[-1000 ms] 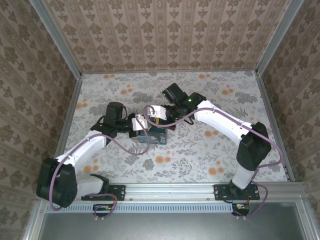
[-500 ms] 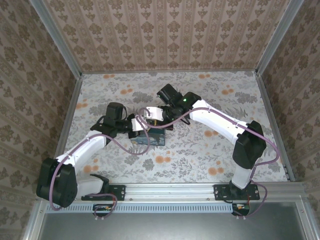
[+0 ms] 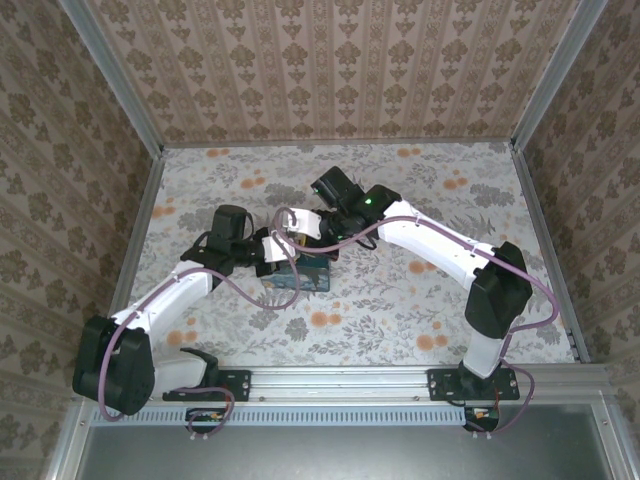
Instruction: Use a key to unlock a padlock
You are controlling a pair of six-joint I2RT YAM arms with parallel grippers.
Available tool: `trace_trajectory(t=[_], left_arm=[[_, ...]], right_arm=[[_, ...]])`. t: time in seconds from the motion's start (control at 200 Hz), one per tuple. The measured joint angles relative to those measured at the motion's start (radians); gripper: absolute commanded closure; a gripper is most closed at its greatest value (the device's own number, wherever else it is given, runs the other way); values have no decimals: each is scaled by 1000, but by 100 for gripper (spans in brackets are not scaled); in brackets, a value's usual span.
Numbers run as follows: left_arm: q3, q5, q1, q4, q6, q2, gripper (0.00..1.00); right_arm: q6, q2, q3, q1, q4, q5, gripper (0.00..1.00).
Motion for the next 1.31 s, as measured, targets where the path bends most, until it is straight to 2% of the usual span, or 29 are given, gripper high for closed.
trace_trajectory(t=[0.41, 0.795, 1.305], left_arm=[[0, -2, -7, 1, 0, 0, 100], [-1, 32, 1, 8, -11, 0, 100], [-10, 42, 3, 20, -30, -6, 100]], right_arm=[[-13, -15, -25, -12, 10, -14, 100], [11, -83, -164, -40, 152, -69, 100], [49, -86, -198, -48, 220, -96, 100]])
